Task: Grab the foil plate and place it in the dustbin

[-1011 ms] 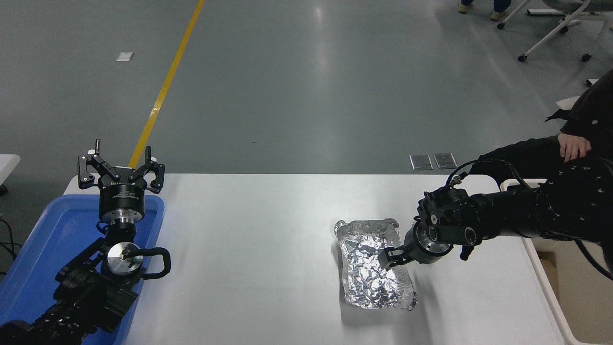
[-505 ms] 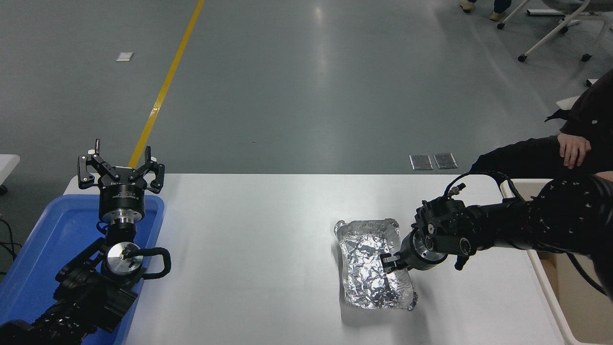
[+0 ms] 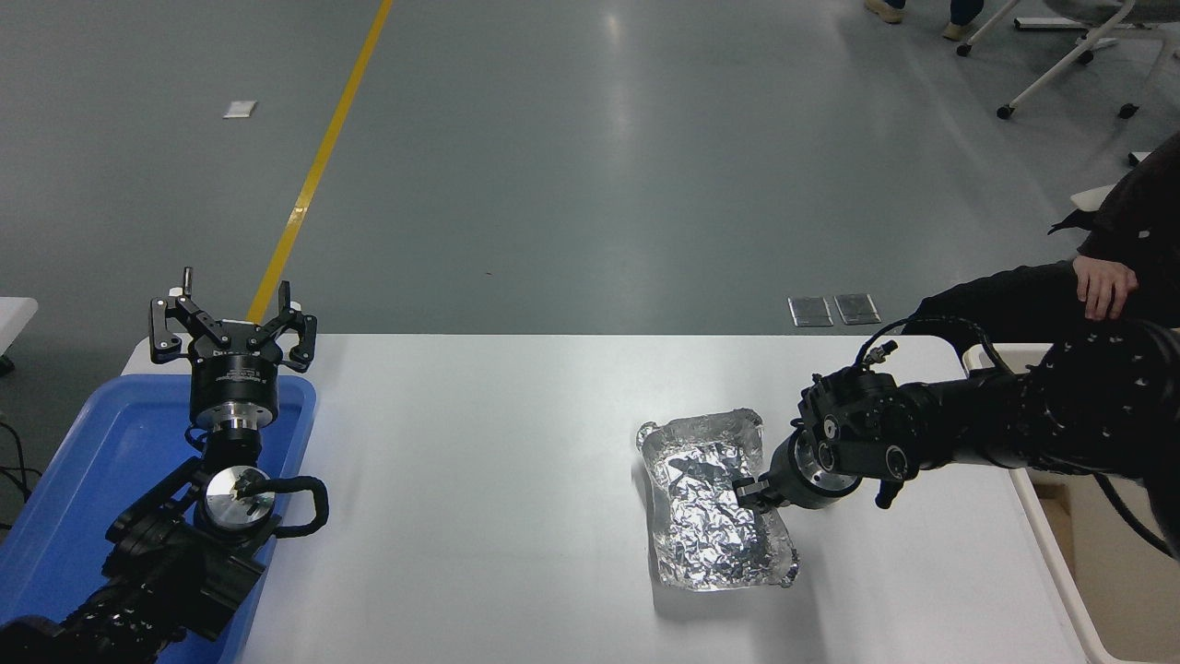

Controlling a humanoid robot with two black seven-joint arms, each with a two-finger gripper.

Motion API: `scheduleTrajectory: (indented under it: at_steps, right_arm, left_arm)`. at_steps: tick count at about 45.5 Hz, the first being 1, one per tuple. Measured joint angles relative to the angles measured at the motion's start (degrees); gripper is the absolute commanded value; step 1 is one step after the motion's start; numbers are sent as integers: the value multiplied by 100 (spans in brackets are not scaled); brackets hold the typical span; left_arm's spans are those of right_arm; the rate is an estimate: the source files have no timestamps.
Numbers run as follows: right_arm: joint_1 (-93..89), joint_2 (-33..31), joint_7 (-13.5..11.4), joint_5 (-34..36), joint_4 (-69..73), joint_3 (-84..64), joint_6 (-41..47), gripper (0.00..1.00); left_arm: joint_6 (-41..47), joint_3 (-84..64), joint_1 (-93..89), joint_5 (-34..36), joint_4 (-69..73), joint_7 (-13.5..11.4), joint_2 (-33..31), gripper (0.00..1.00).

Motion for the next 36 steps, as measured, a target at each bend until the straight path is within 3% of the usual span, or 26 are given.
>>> scheduleTrajectory:
  at_steps: [19, 36]
  right_arm:
    - [2533, -1242, 13, 418, 2194, -668, 262, 0]
    - [5148, -2022, 39, 611, 3564, -1148, 1329, 0]
  left_arm:
    - [2, -4, 6, 1, 1, 0, 1, 99]
    - [2, -7, 8, -1, 0, 0, 9, 99]
